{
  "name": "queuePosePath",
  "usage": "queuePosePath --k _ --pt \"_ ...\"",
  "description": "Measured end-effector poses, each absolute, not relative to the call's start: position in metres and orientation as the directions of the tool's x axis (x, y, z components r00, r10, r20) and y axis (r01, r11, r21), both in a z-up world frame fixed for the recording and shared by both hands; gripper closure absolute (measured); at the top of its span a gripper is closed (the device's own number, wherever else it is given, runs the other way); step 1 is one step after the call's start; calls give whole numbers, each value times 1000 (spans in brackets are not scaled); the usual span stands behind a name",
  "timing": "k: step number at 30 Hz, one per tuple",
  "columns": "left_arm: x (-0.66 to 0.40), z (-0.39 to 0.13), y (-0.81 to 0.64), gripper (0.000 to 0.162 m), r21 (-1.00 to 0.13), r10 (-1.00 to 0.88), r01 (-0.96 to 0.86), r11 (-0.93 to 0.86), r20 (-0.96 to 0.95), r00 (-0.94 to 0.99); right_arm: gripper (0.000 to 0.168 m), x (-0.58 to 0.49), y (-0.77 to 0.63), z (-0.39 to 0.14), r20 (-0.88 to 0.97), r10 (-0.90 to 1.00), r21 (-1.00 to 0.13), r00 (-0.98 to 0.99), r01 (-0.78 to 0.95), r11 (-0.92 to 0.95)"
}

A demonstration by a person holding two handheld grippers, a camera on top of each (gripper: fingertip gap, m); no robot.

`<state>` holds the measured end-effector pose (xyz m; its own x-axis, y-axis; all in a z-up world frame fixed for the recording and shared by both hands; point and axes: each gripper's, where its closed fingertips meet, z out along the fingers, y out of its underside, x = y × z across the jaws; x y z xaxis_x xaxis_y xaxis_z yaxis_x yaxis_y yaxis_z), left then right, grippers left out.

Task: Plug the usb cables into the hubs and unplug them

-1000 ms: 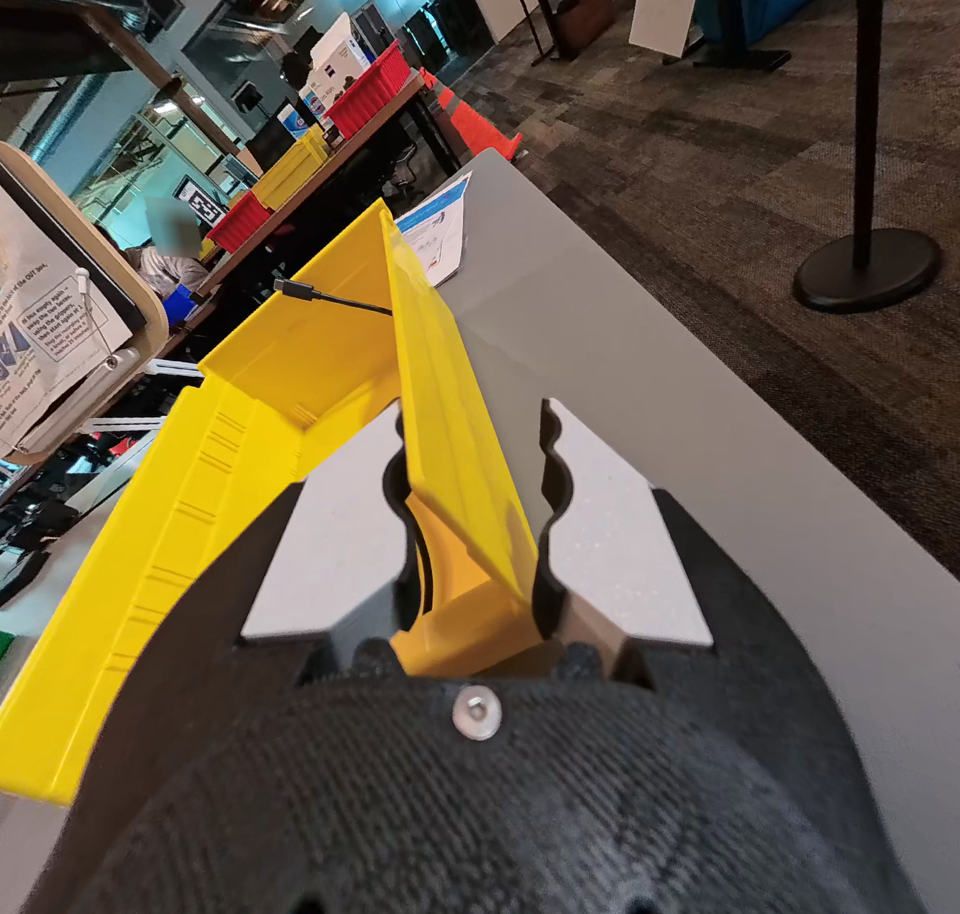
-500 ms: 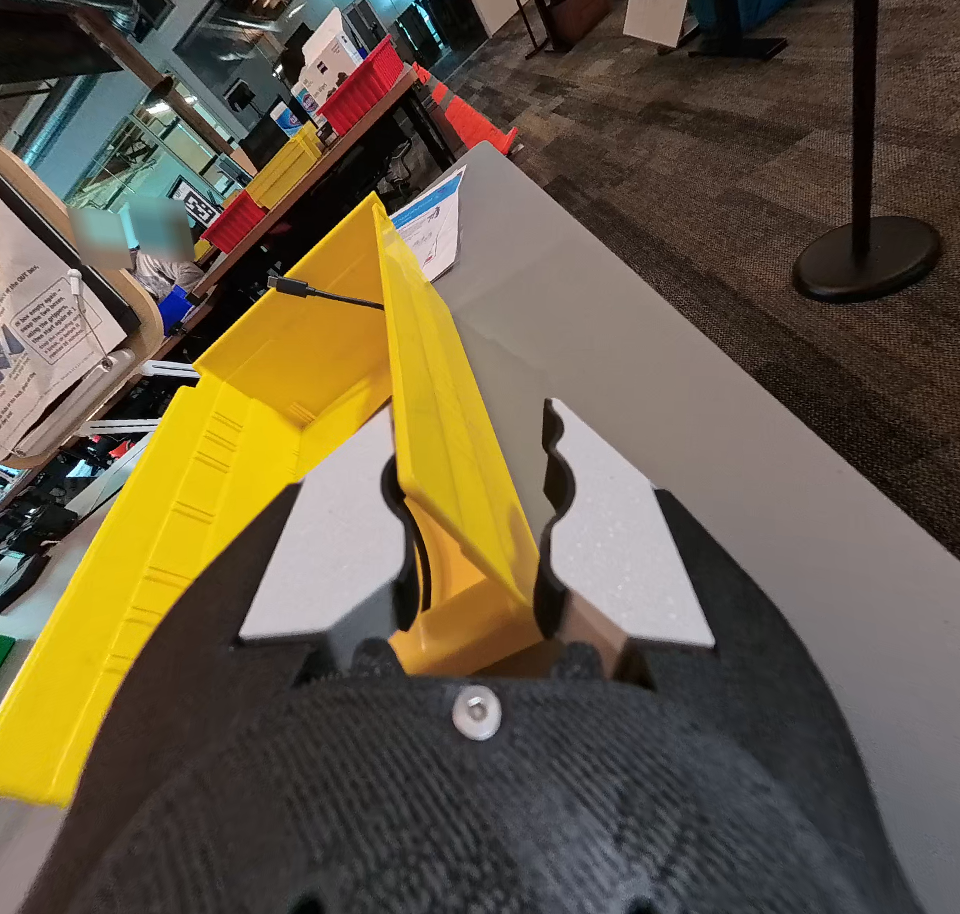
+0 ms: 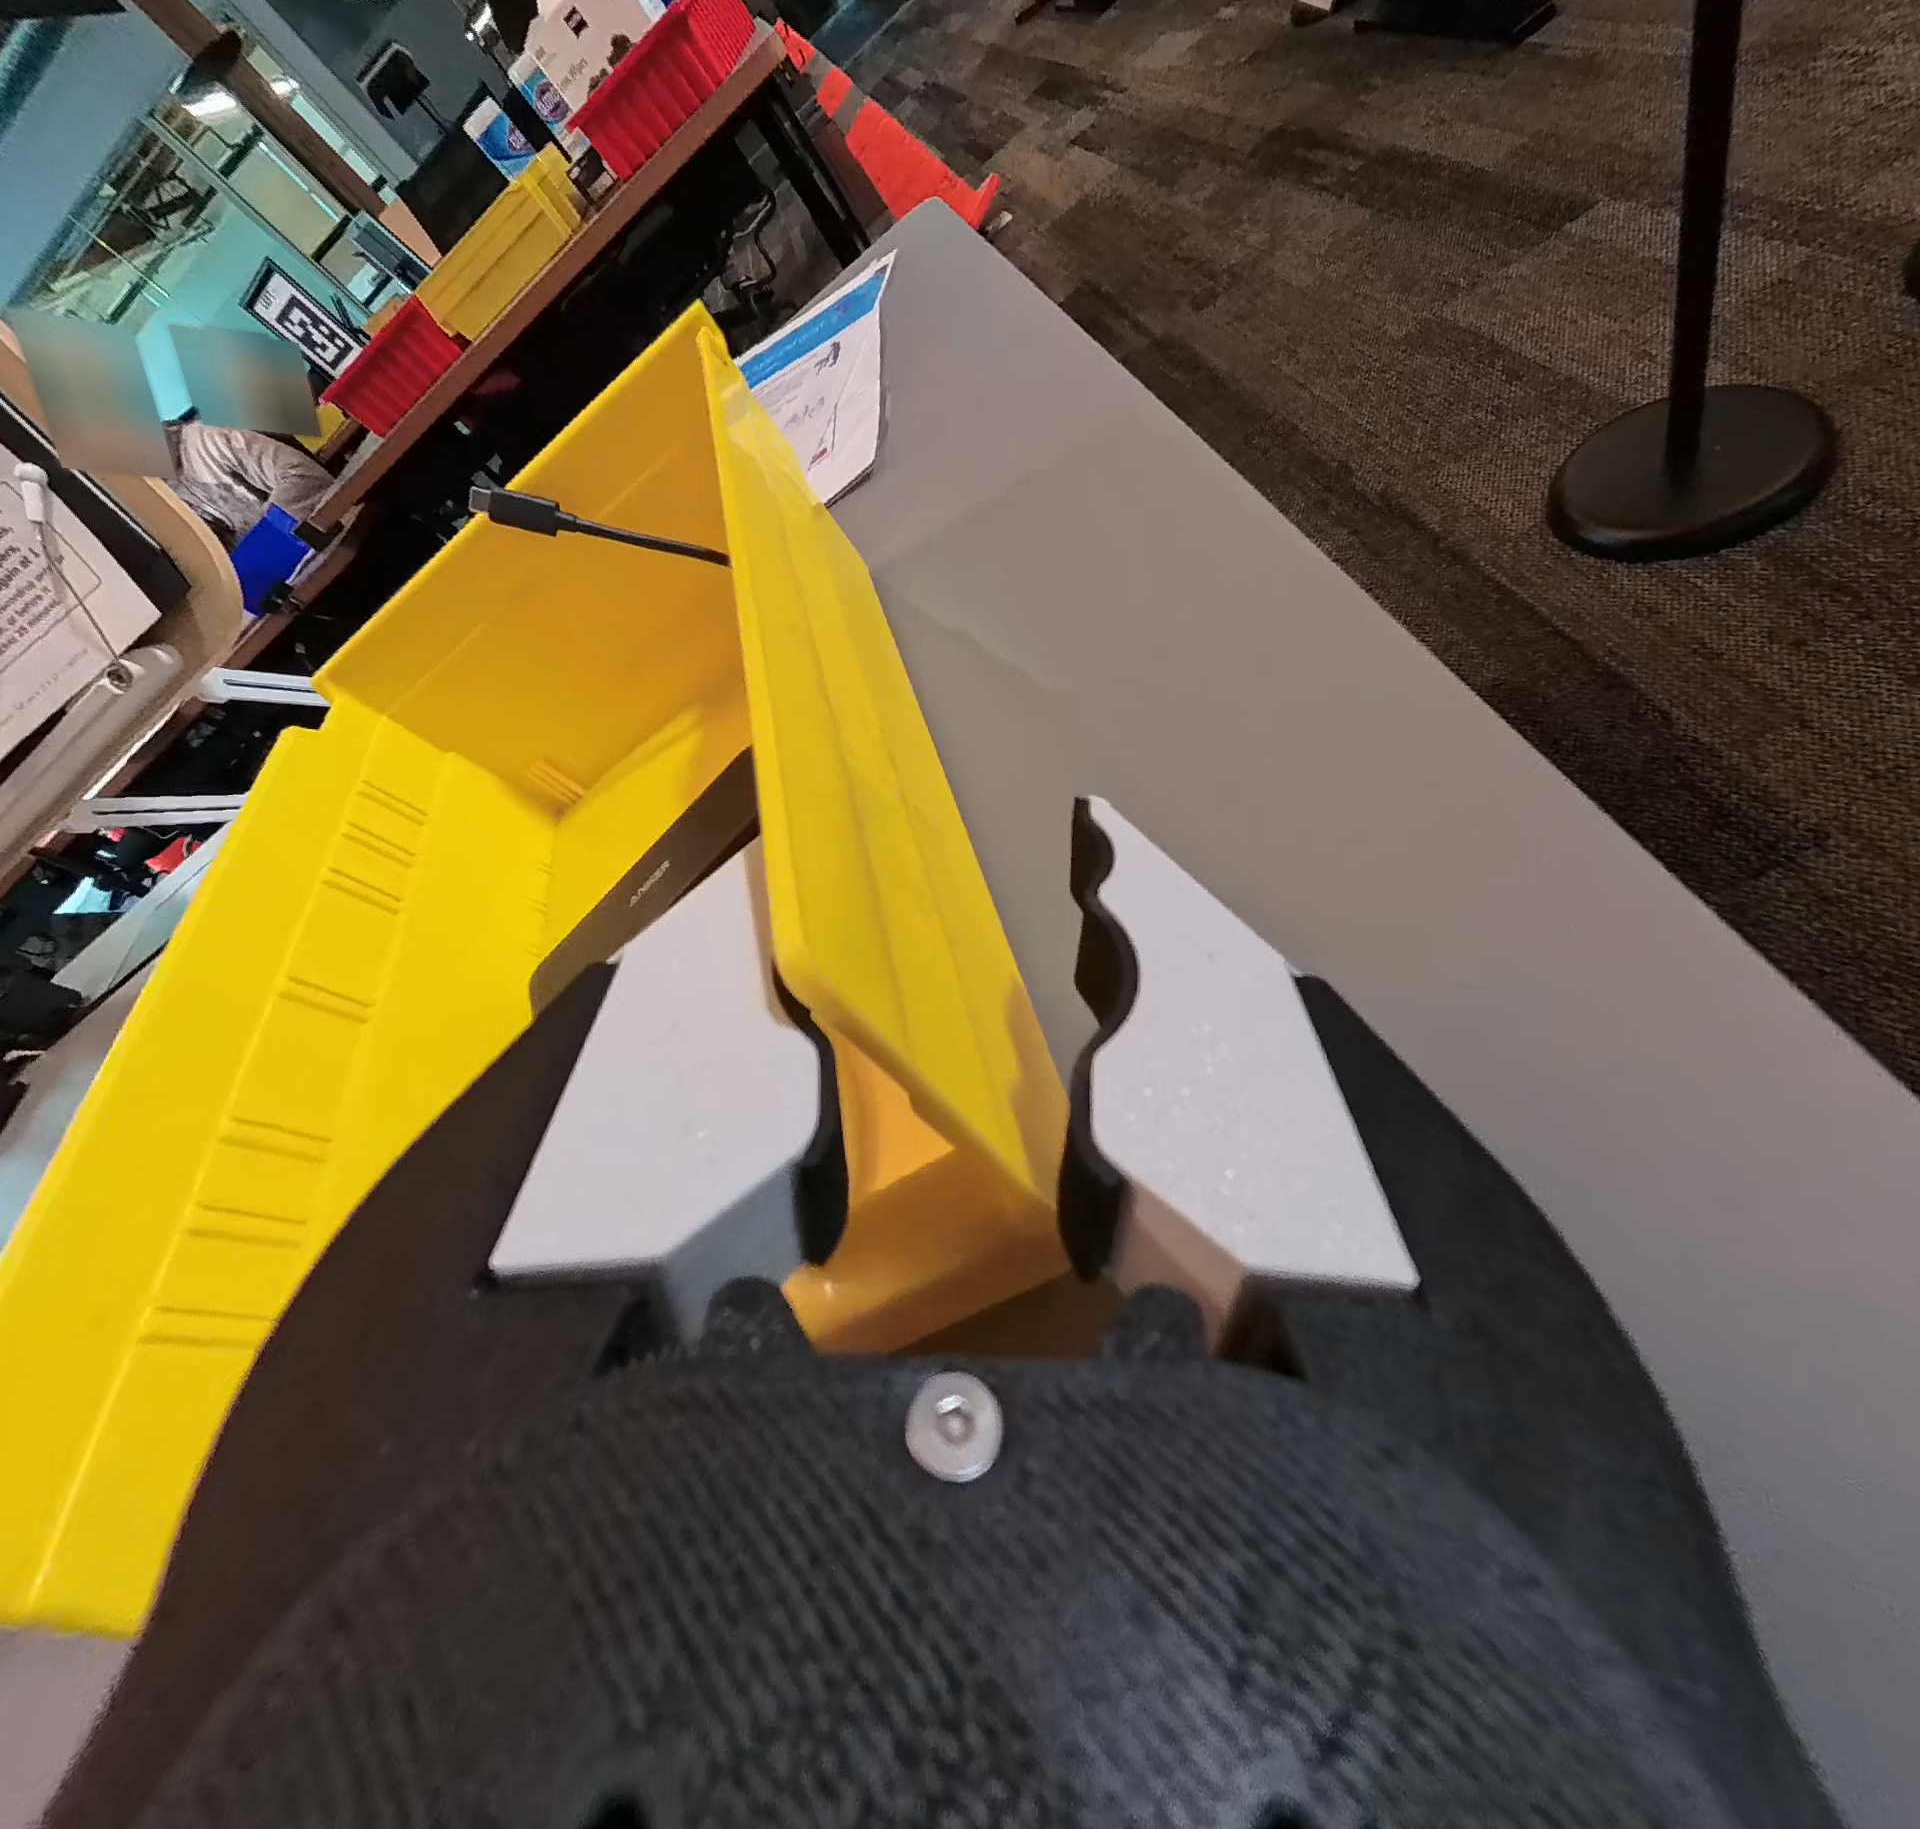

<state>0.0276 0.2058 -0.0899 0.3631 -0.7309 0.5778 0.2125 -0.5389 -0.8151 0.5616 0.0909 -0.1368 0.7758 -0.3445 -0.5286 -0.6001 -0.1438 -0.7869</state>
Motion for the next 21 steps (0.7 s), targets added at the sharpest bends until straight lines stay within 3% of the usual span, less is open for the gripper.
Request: queuePosePath --k 21 --pt "29 -92 206 118 -794 -716 219 -567 607 345 126 560 95 -136 -544 -334 -783 770 -609 -130"
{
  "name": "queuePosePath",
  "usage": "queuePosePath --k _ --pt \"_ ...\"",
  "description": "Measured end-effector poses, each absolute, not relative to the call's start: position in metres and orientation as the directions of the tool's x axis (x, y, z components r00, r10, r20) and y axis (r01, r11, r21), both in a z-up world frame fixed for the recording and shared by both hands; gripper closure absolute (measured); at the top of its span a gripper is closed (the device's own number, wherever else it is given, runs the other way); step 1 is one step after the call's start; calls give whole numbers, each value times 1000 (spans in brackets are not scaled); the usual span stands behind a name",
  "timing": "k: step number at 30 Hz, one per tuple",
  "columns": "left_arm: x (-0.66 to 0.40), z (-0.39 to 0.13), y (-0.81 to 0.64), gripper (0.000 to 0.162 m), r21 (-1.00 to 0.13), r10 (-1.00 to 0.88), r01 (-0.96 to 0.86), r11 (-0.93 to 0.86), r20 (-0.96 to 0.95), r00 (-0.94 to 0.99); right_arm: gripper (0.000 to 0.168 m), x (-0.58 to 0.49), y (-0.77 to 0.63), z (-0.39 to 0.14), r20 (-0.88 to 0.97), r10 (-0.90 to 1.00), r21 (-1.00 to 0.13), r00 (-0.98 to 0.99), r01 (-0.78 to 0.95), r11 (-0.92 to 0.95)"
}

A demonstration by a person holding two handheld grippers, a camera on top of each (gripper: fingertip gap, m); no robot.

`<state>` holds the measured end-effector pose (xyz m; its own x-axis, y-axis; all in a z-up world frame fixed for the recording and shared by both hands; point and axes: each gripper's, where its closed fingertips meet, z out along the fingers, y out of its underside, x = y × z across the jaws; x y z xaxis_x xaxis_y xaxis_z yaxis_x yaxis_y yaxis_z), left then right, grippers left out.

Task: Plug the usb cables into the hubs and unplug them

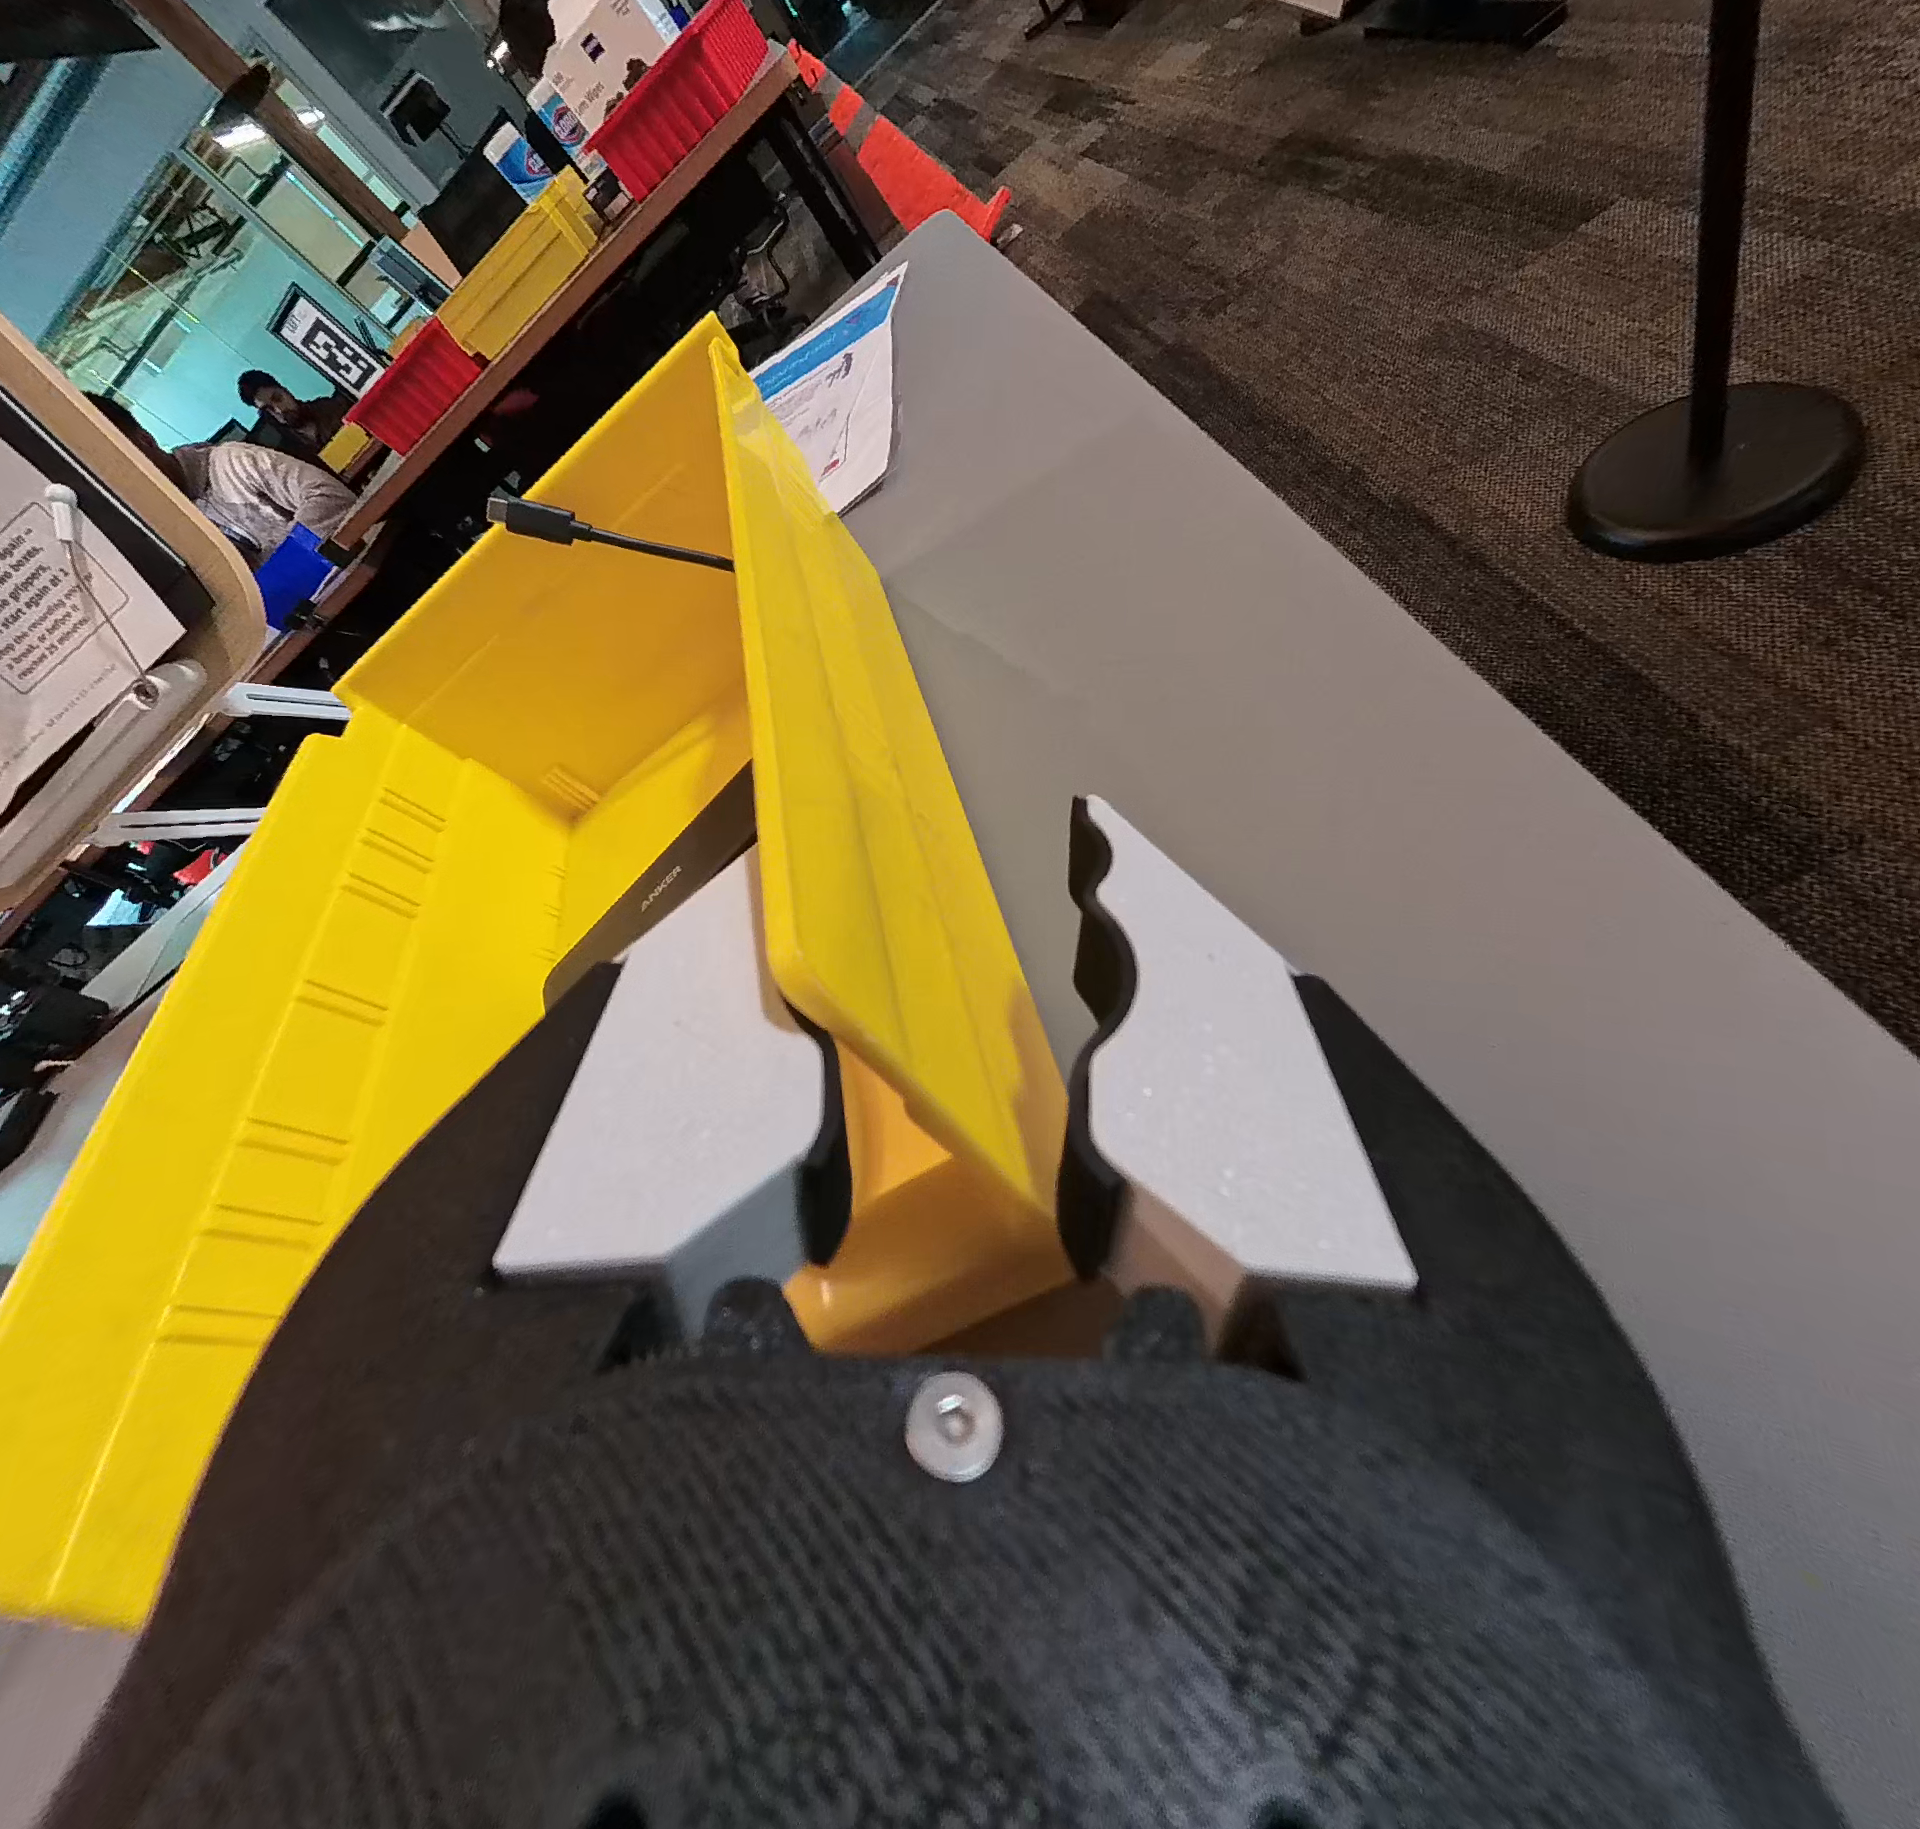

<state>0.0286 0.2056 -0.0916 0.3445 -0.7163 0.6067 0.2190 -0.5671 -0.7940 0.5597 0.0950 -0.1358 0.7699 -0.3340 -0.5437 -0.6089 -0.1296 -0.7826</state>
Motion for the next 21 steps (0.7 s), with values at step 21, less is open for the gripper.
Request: queuePosePath --k 21 --pt "29 -92 206 119 -783 -707 224 -580 621 339 162 540 103 -118 -428 -234 -865 873 -471 -173"
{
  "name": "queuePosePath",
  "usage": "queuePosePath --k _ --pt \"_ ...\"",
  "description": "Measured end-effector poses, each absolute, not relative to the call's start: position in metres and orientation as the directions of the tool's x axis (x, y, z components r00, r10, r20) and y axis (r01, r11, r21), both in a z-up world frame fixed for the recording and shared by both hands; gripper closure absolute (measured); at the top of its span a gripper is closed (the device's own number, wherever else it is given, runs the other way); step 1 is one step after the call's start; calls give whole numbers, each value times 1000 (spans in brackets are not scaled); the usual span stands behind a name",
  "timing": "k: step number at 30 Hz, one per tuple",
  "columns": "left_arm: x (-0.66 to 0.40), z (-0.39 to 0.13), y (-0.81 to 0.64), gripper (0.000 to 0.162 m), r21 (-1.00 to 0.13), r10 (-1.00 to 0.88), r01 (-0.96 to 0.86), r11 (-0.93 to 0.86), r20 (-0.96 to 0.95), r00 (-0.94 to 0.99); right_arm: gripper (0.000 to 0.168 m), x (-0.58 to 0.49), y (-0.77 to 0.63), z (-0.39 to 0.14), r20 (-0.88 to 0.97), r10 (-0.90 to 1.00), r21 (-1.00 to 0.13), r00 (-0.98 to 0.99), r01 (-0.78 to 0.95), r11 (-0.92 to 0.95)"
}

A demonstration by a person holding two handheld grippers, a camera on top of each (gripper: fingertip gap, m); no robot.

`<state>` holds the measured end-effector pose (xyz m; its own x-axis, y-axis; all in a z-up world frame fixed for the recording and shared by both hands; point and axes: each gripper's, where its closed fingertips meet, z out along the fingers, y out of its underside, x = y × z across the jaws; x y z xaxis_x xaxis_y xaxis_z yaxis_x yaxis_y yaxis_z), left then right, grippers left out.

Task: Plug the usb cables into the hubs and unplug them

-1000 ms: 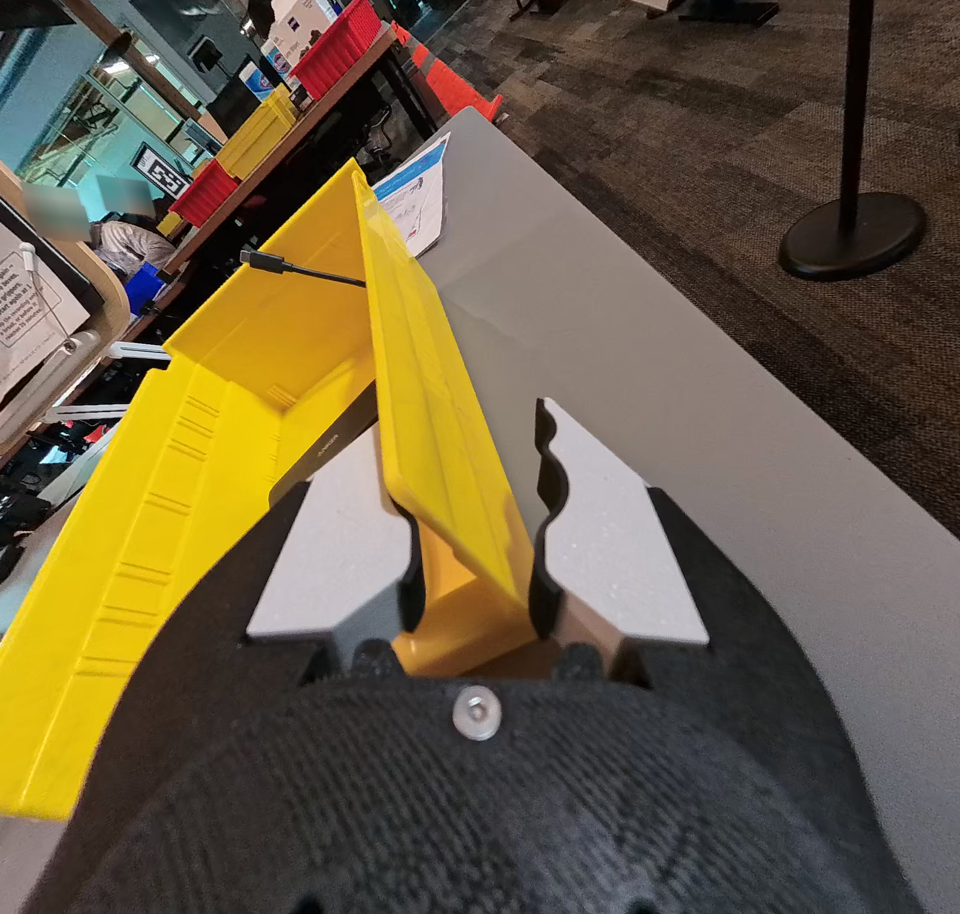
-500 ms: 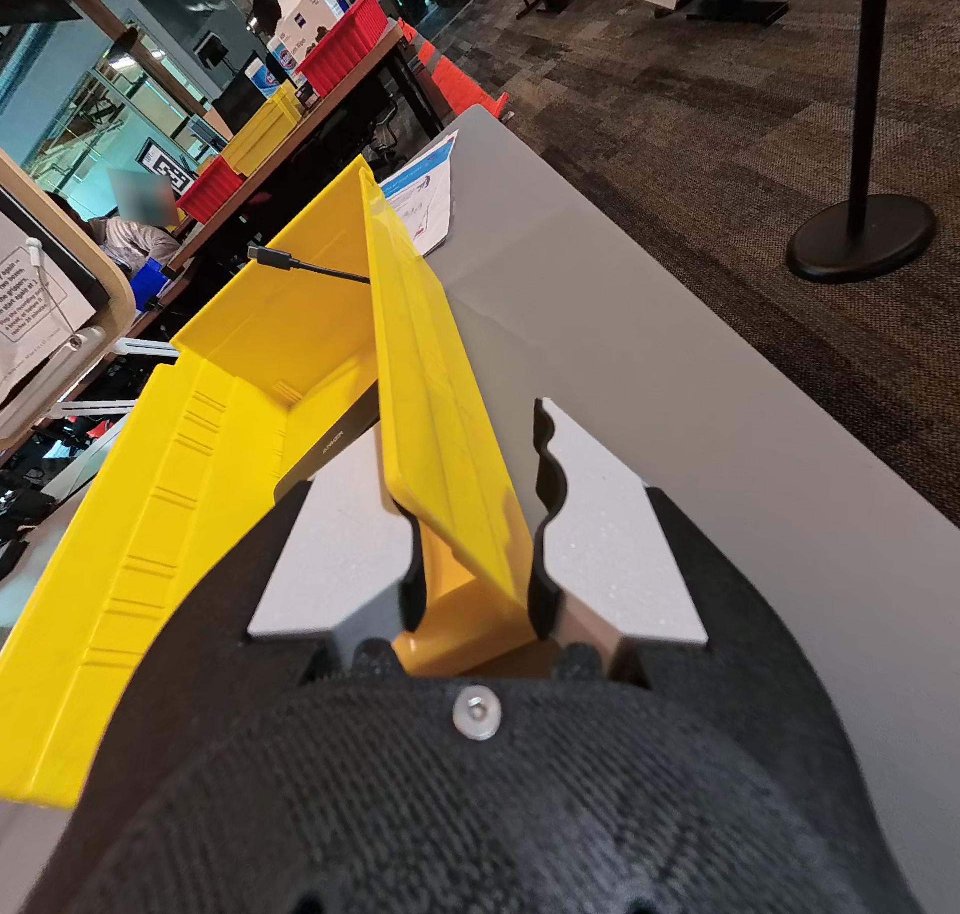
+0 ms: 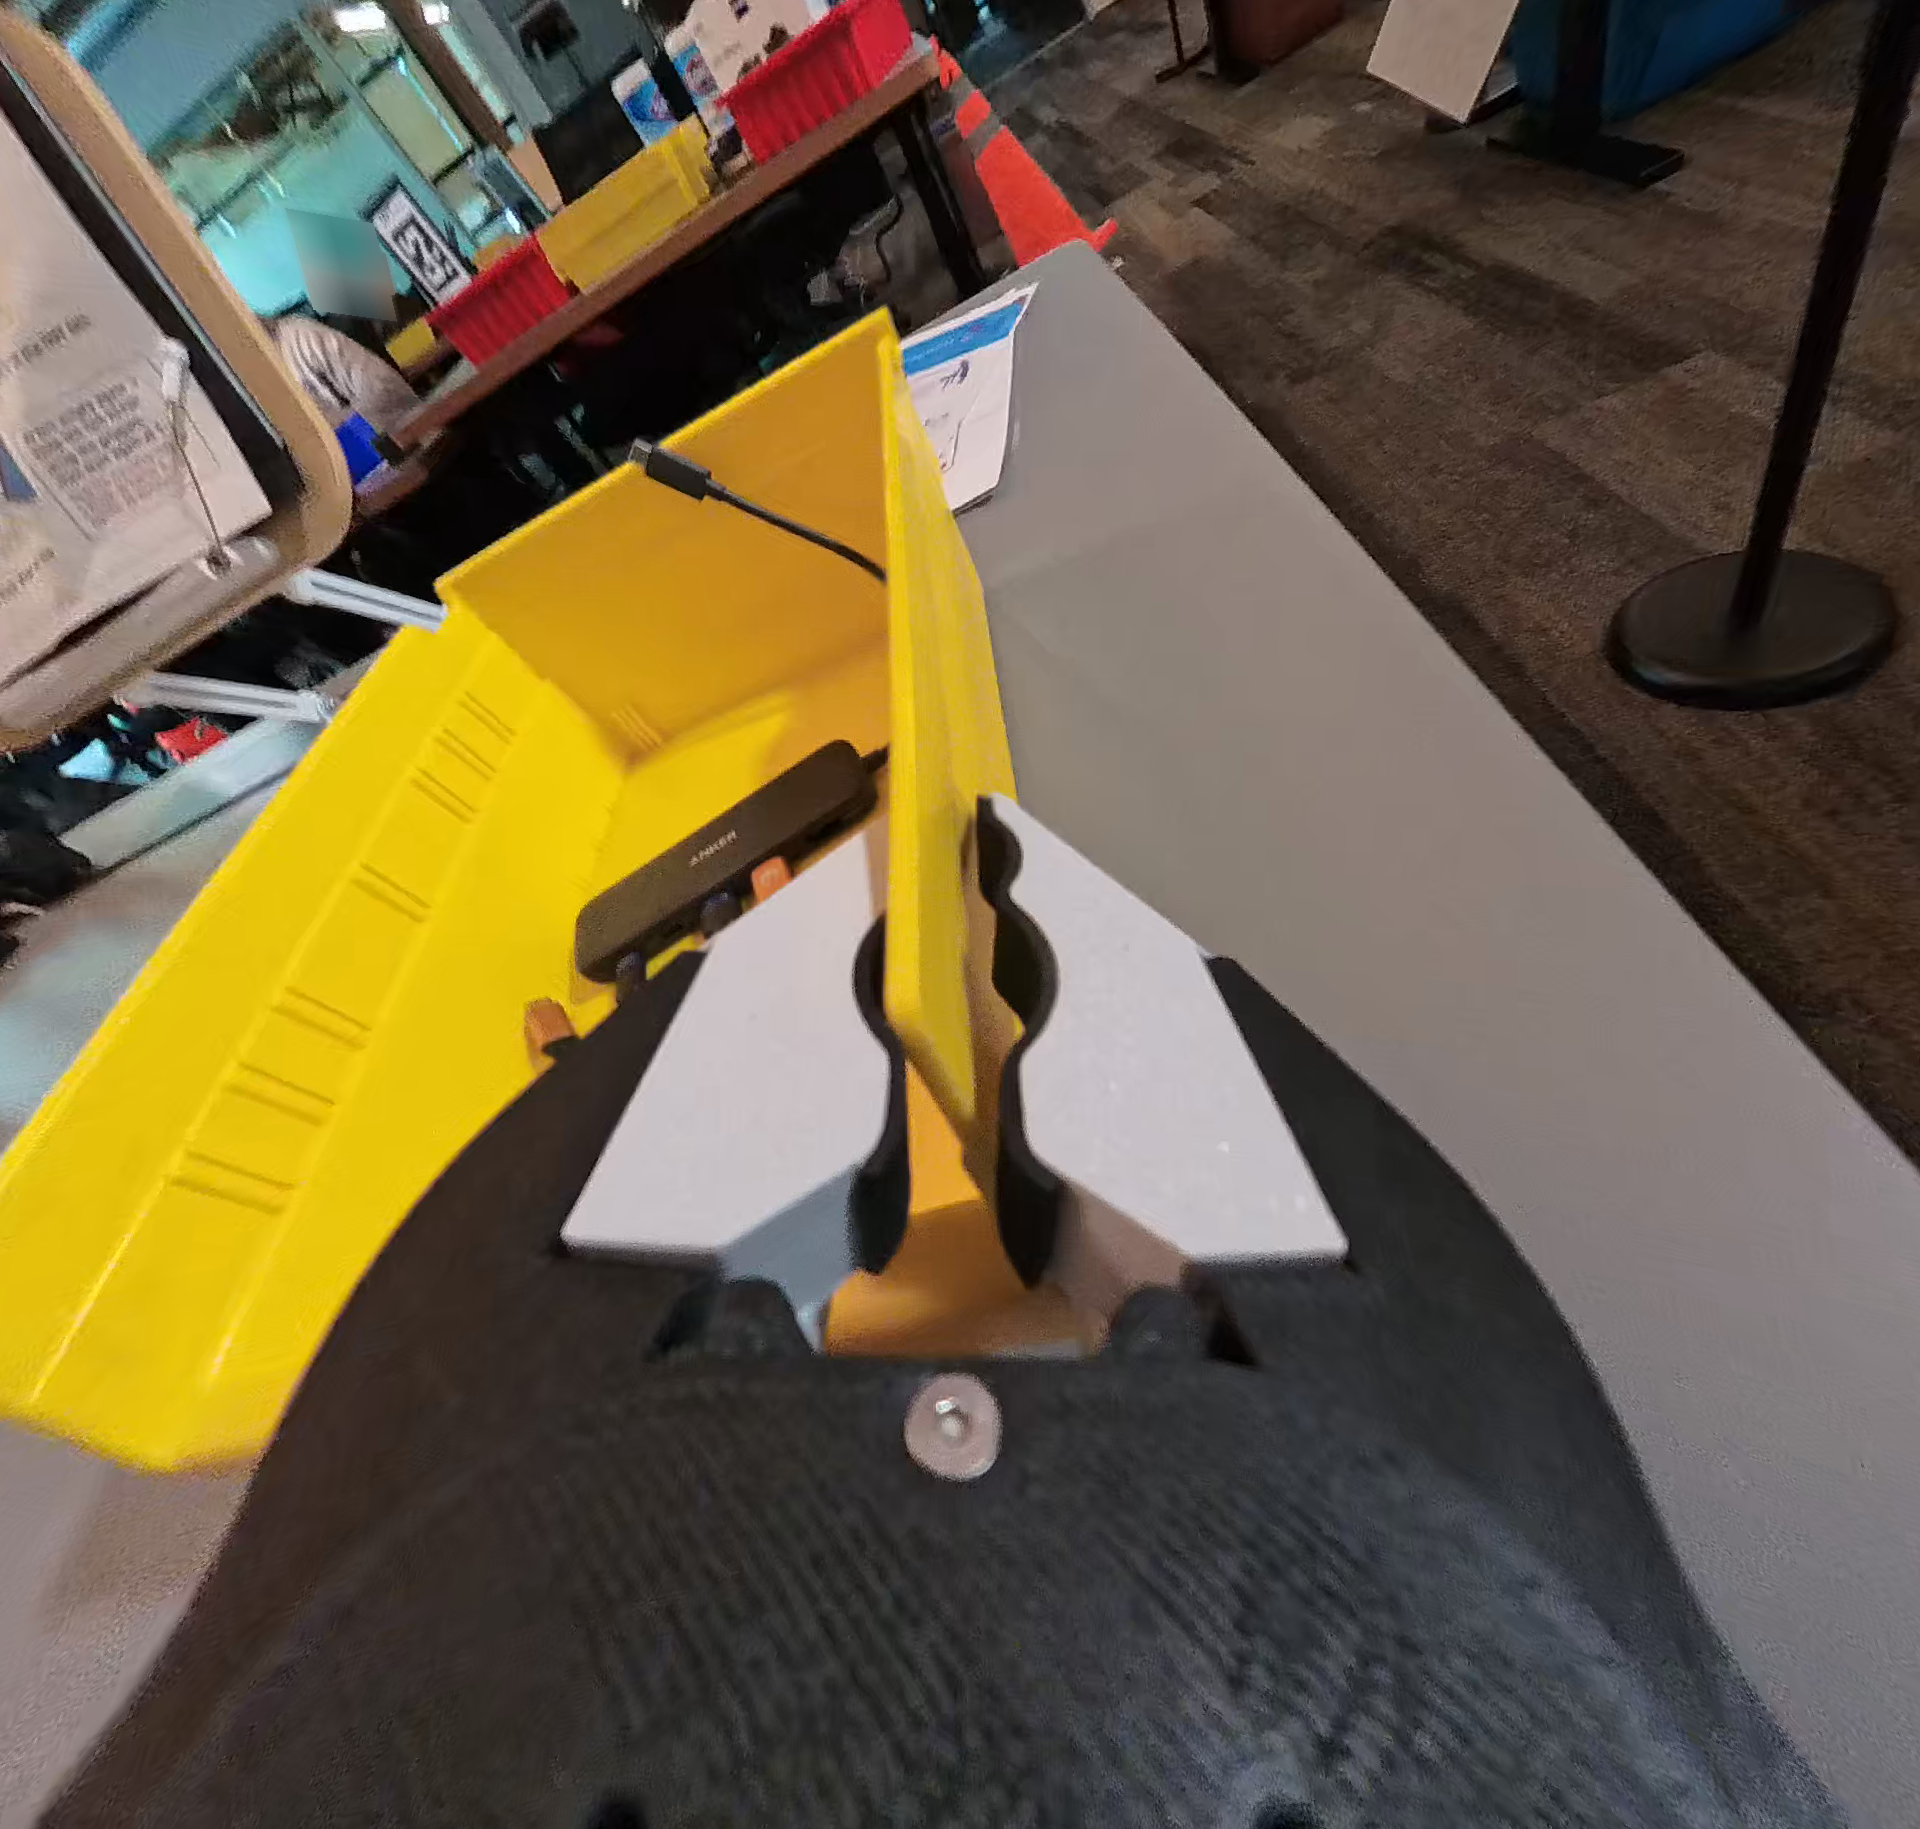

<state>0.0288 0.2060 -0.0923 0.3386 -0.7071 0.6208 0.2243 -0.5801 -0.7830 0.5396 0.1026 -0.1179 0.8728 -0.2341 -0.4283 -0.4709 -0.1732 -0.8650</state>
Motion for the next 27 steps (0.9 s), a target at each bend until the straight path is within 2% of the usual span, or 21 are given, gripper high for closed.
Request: queuePosePath --k 17,27 --pt "29 -94 206 119 -777 -700 221 -590 628 341 161 535 106 -113 -500 -214 -833 839 -534 -143" --pt "31 -97 206 119 -778 -699 210 -593 626 345 165 546 95 -94 -692 -123 -718 711 -695 29"
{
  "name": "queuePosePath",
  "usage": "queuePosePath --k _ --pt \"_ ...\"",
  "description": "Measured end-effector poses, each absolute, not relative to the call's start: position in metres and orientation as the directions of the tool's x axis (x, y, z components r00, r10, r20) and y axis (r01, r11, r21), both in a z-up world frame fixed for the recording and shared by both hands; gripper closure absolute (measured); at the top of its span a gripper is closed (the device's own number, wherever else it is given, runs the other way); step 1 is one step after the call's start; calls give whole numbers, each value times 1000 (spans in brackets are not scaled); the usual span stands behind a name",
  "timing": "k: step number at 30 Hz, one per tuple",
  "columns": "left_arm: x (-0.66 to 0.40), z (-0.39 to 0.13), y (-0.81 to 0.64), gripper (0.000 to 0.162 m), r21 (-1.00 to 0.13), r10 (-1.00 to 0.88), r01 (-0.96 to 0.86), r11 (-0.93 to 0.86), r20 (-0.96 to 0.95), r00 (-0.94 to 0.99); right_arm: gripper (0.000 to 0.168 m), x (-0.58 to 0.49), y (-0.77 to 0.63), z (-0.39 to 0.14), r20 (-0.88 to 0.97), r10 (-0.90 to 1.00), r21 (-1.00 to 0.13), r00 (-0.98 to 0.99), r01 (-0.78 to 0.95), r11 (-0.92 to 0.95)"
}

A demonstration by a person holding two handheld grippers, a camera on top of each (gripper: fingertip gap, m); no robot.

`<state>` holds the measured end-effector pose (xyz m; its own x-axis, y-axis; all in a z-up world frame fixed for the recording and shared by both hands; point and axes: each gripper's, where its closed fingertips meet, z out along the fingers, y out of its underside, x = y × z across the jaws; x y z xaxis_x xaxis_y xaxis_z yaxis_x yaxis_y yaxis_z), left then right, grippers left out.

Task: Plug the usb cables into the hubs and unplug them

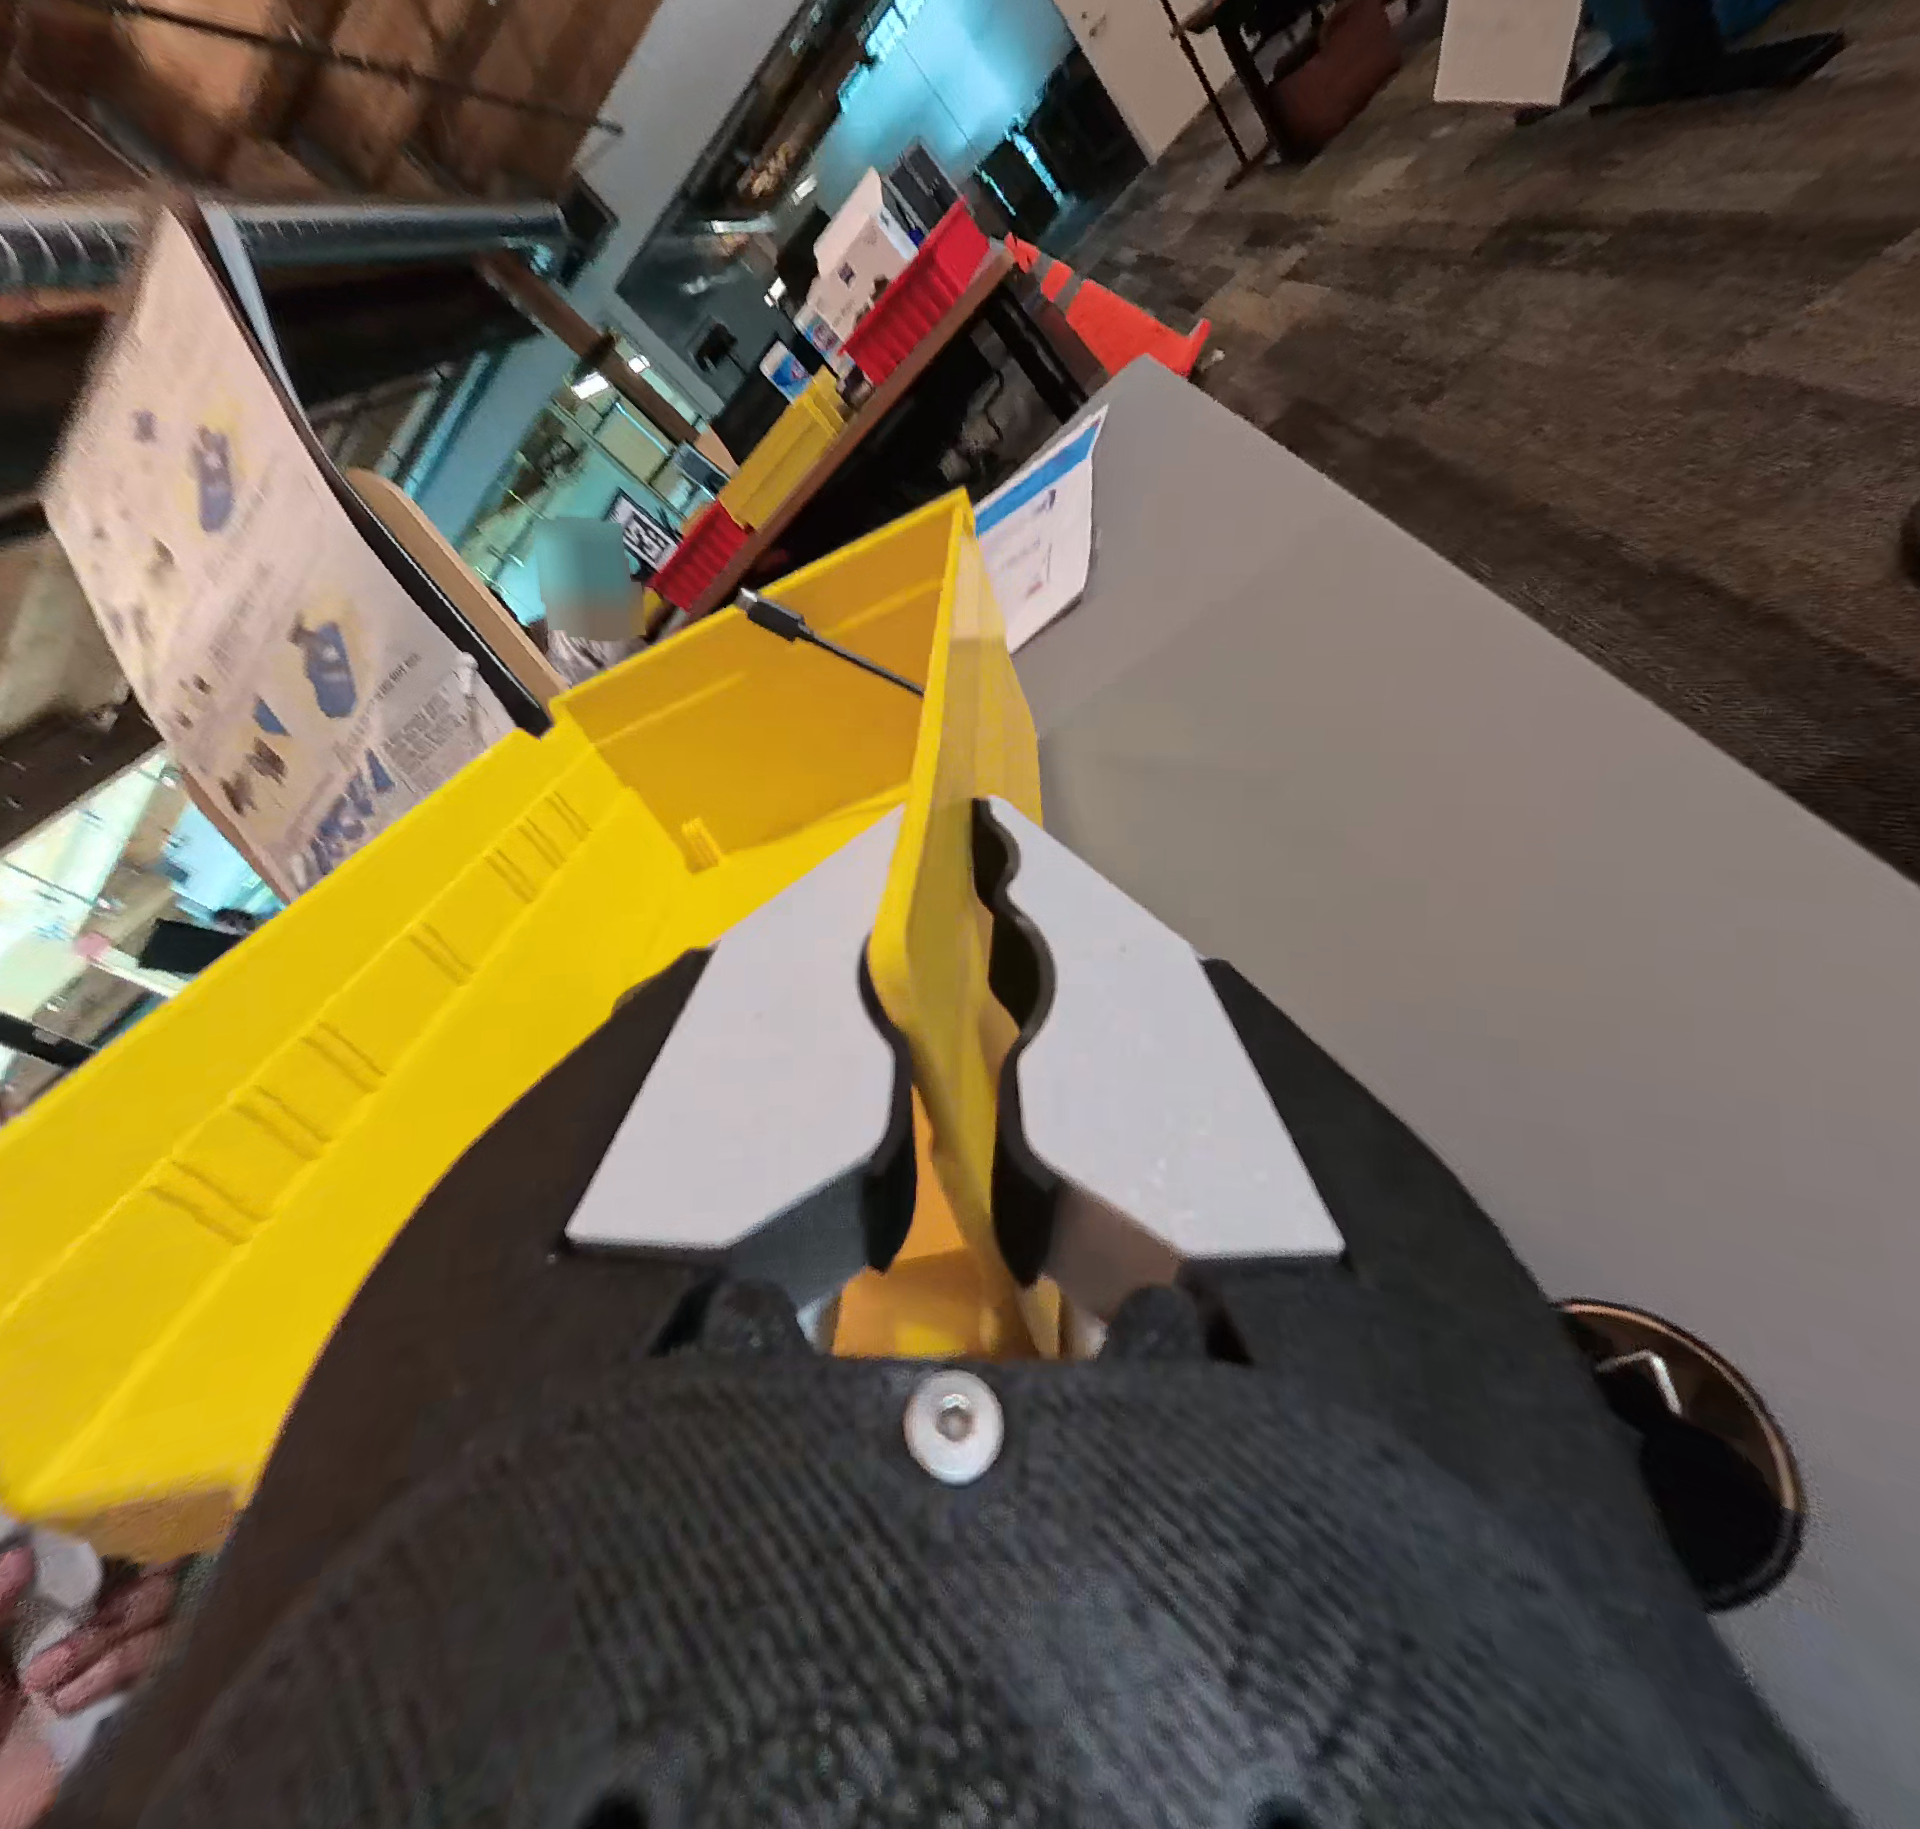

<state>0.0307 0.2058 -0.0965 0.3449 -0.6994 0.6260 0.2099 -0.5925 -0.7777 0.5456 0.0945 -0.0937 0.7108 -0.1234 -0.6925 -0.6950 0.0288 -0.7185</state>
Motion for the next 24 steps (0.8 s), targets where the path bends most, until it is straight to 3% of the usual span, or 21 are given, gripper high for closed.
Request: queuePosePath --k 5,17,24 --pt "31 -97 206 118 -776 -698 206 -596 627 344 165 543 94 -90 -711 -85 -703 698 -710 40" --pt "32 -99 205 118 -776 -698 200 -598 627 346 164 535 103 -89 -506 -161 -858 848 -514 -11" --pt "32 -100 205 119 -776 -698 195 -600 627 347 164 532 109 -114 -387 -239 -887 890 -430 -167"
